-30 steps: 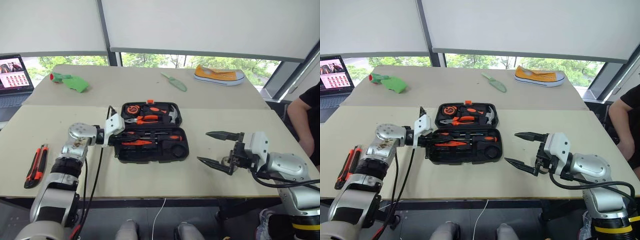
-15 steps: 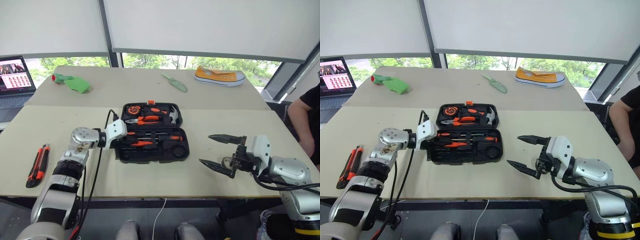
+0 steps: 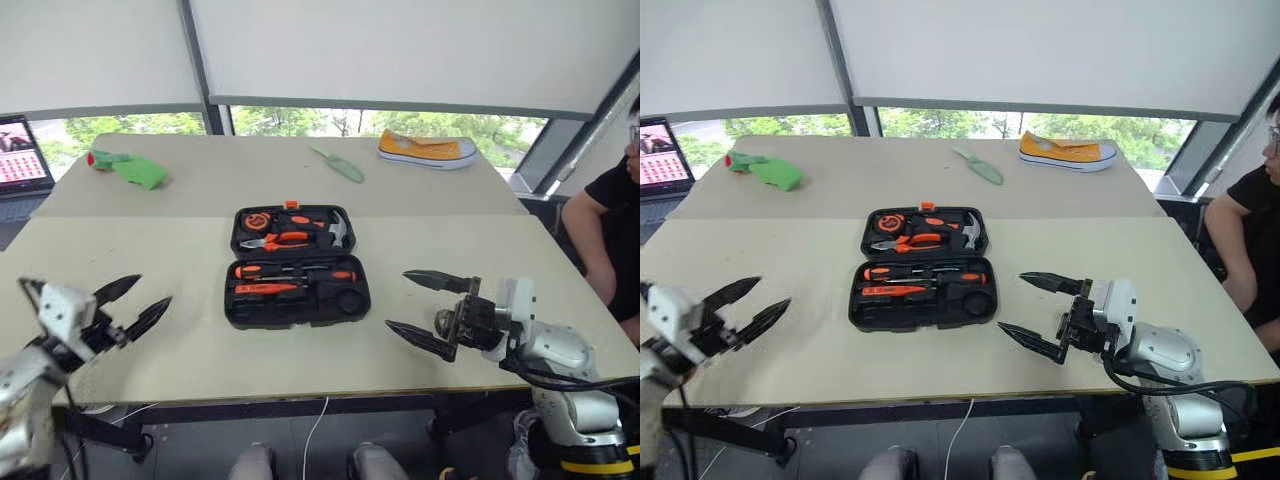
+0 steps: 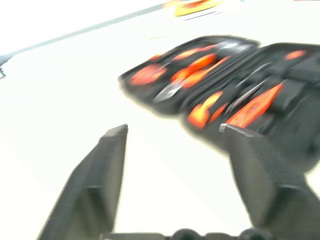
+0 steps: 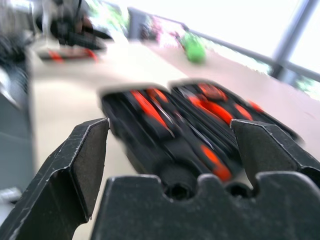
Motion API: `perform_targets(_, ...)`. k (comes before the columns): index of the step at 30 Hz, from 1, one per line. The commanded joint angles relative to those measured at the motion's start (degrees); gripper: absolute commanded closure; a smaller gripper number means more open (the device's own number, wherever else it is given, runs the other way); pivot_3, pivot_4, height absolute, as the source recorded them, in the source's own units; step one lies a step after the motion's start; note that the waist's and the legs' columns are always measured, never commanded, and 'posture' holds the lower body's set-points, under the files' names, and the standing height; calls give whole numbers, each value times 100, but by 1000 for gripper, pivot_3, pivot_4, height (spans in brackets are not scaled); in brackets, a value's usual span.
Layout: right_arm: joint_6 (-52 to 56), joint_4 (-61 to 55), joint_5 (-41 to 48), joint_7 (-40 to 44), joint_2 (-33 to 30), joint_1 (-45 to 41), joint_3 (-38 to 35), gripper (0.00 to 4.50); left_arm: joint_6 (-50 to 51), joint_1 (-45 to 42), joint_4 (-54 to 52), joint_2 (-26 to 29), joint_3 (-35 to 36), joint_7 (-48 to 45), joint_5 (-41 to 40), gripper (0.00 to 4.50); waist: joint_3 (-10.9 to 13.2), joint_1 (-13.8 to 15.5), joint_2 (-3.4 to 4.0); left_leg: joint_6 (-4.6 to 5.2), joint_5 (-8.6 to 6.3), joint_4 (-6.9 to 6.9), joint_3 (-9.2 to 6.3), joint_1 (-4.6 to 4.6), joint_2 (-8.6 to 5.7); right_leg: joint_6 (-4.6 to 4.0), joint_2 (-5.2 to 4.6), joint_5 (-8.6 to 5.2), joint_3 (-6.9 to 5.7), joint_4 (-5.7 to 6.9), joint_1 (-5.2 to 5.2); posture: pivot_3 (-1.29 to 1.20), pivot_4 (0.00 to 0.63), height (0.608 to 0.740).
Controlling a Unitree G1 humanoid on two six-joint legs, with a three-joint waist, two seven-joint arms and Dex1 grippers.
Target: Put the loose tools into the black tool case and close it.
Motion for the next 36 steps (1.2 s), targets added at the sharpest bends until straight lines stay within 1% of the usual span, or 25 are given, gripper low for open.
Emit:
perform_targets(1,-446,-222,9,336,-6,117,69,0,433,1059,-824,-466,1025,844,-306,115,0,27,-2,-2,-1,0,5,12,1,1,-4,0,1,-11,16,0,150,740)
perform_targets(2,-509,-228,-31,413,-11,170,116,0,469,1396,-825,-657,1309,1009,-382,115,1,40,-4,-4,-3,0,5,24,1,4,-4,-7,-1,-15,29,0,150,740)
perform_targets(3,-614,-215,-85,468,-1,201,154,0,467,1697,-794,-847,1557,1146,-433,115,0,43,-6,-13,-8,0,5,37,5,-19,-4,-40,-5,-24,39,0,150,740)
perform_targets(4,-669,-208,-110,491,8,227,187,0,453,1967,-750,-1031,1747,1247,-470,115,-5,32,-12,-48,-30,-2,5,51,8,-15,-5,-47,-8,-29,42,0,150,740)
perform_targets(6,-740,-191,-145,437,54,224,218,0,480,2317,-649,-1270,1954,1649,-324,115,-5,33,-14,-66,-42,-3,5,64,10,-19,-7,-54,-9,-35,56,0,150,740)
perform_targets(8,-820,-177,-171,362,118,179,218,0,505,2482,-605,-1405,2073,1900,-345,115,-5,67,-18,-67,-43,-3,2,64,8,-19,-9,-55,-11,-37,45,0,150,740)
perform_targets(9,-838,-169,-172,346,138,156,224,0,591,2515,-689,-1465,2103,1988,-493,115,-5,87,-18,-69,-44,-3,-1,64,8,-21,-12,-57,-13,-39,39,0,150,740)
perform_targets(12,-786,-175,-98,402,146,124,297,0,852,2466,-946,-1462,2033,2180,-741,115,-5,122,-18,-70,-45,-3,-4,60,7,-24,-16,-58,-12,-45,32,0,150,740)
perform_targets(15,-756,-215,-79,416,137,73,375,0,1397,2090,-1113,-1128,1919,2567,-912,115,-6,134,-18,-71,-45,-3,-4,57,9,-25,-16,-58,-12,-50,31,0,150,740)
perform_targets(19,-744,-309,-49,337,227,-91,500,0,2641,1553,-1270,-518,1687,3132,-1223,115,-8,119,-22,-71,-45,-3,-1,53,9,-33,-12,-53,-12,-40,22,0,150,740)
perform_targets(21,-706,-370,-76,357,252,-184,645,0,3393,1020,-1153,-126,1462,3565,-1293,115,-9,97,-22,-71,-45,-6,1,53,9,-35,-9,-50,-11,-38,21,0,150,740)
perform_targets(23,-668,-406,-95,299,279,-231,739,0,4028,571,-978,163,1303,4000,-1220,115,-9,96,-23,-70,-44,-19,3,53,7,-60,-5,-35,-11,-35,19,0,150,740)
perform_targets(25,-648,-414,-98,175,334,-259,773,0,4454,226,-796,375,1077,4123,-1157,115,-11,73,-26,-68,-43,-28,4,52,7,-65,0,-31,-11,-33,37,0,150,740)
perform_targets(26,-636,-425,-106,126,352,-264,785,0,4623,30,-676,466,926,4163,-1112,115,-11,48,-26,-67,-43,-34,4,54,6,-46,0,-21,-11,-33,37,0,150,740)
perform_targets(27,-633,-434,-114,85,363,-261,795,0,4712,-138,-560,529,804,4220,-1033,115,-10,34,-25,-67,-43,-36,4,55,6,-31,1,-13,-10,-33,37,0,150,740)
perform_targets(30,-608,-474,-115,-23,330,-221,759,0,4916,-468,-267,642,536,4267,-846,115,-11,18,-28,-66,-42,-48,4,54,5,-34,6,-17,-11,-33,32,0,150,740)
perform_targets(31,-594,-486,-105,-58,311,-209,730,0,5043,-542,-165,683,429,4300,-774,622,-11,13,-28,-66,-42,-52,4,55,6,-36,7,-17,-10,-34,31,0,150,740)
perform_targets(33,-581,-504,-91,-116,272,-193,684,0,5147,-657,-20,706,365,4362,-636,1048,-10,18,-27,-66,-42,-61,4,56,5,-40,7,-19,-10,-33,28,0,150,740)
perform_targets(35,-568,-517,-79,-161,226,-188,640,0,5125,-742,58,693,427,4377,-548,1965,-9,27,-22,-67,-42,-67,4,60,4,-43,6,-20,-10,-32,27,0,150,740)
perform_targets(36,-578,-505,-90,-156,181,-191,606,0,5050,-782,86,690,459,4300,-532,2215,-9,29,-22,-67,-42,-68,4,60,4,-43,6,-20,-10,-31,26,0,150,740)
